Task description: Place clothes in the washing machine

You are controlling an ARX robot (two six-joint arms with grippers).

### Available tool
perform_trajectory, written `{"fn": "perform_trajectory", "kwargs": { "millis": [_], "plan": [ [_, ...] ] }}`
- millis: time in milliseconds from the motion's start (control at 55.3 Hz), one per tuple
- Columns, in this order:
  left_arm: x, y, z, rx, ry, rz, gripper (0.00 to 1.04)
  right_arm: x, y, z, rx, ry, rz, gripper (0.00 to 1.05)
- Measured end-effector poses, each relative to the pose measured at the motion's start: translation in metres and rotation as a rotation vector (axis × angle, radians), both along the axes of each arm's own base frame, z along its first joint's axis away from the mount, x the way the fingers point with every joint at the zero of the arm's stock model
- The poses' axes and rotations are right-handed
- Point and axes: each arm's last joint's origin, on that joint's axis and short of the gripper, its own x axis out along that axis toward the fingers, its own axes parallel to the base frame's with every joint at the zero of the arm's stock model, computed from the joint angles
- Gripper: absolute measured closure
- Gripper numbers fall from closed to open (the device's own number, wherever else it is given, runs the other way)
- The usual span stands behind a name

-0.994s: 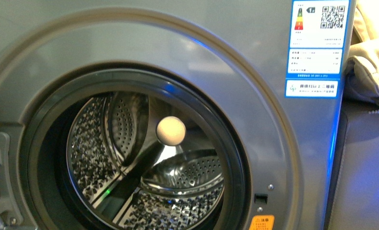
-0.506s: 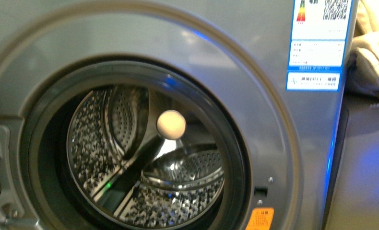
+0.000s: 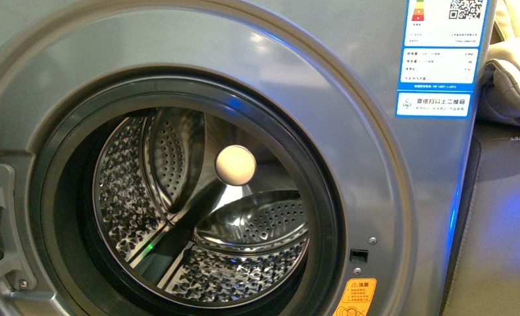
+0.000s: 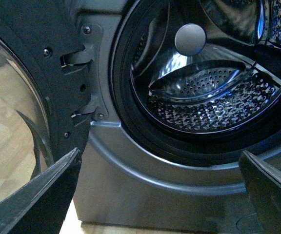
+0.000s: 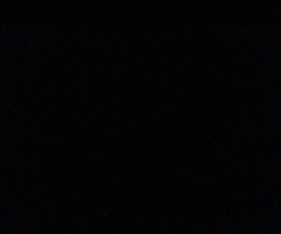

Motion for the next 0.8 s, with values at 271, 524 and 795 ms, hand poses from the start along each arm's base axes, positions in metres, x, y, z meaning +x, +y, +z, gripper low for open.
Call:
{"fn": "perform_trajectory", "kwargs": {
  "millis": [271, 524, 795],
  "plan": [
    [0.0, 0.0, 0.0, 0.0, 0.0, 0.0, 0.07, -0.002, -0.007, 0.004, -0.026, -0.023, -0.023, 0.37],
    [0.0, 0.0, 0.0, 0.0, 0.0, 0.0, 0.07, 0.0, -0.013, 0.029, -0.057, -0.071, -0.078, 0.71],
    [0.0, 0.0, 0.0, 0.0, 0.0, 0.0, 0.07, 0.007, -0.037, 0.125, -0.1, -0.287, -0.121, 0.92]
  ]
}}
